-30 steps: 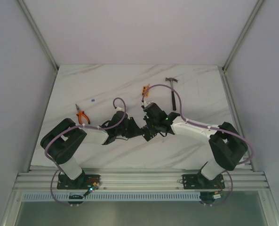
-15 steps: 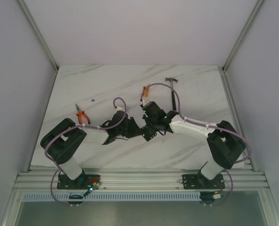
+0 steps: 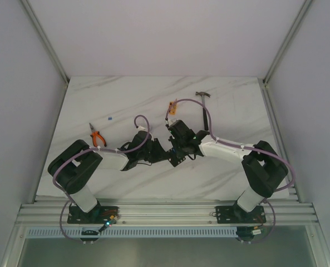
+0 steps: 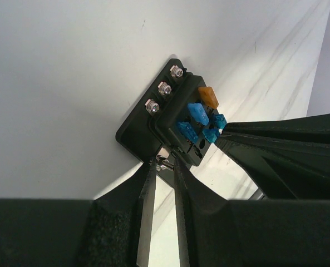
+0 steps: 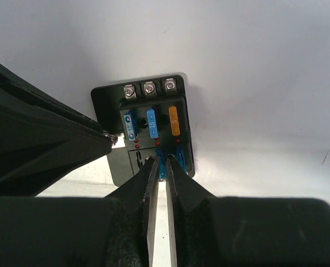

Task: Snap on the fuse box
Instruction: Install the fuse at the fuse box base.

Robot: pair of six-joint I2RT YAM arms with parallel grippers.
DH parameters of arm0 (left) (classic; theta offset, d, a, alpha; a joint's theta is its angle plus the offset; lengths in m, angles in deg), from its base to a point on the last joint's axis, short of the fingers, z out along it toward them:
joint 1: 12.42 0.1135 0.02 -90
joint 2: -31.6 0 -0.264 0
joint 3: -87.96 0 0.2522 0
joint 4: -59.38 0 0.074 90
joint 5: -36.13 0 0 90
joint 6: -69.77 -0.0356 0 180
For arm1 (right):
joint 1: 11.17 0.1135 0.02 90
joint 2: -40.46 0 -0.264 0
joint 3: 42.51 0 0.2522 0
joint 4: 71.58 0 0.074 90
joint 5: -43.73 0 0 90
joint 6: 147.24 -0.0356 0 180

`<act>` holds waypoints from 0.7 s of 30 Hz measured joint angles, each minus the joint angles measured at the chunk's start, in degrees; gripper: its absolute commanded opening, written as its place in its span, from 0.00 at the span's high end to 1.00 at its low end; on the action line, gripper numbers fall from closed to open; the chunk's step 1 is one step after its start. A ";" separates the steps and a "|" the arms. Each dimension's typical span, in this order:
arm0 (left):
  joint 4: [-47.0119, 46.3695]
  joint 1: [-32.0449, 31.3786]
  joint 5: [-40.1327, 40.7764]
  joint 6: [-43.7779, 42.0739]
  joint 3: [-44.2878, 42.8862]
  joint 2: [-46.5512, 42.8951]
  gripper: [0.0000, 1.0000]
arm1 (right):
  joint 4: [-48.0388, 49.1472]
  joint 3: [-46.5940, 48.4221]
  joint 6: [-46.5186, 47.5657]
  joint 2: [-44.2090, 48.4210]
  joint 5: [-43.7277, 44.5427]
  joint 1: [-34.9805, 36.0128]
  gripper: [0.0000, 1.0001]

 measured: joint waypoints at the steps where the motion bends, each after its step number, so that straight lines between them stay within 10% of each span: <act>1: 0.00 0.00 0.00 0.00 0.00 0.00 0.72 | -0.09 0.04 0.04 0.00 0.00 0.00 0.85; 21: 0.00 0.00 0.02 0.02 0.00 0.00 0.72 | -3.10 2.62 2.47 -1.95 -0.68 0.28 0.90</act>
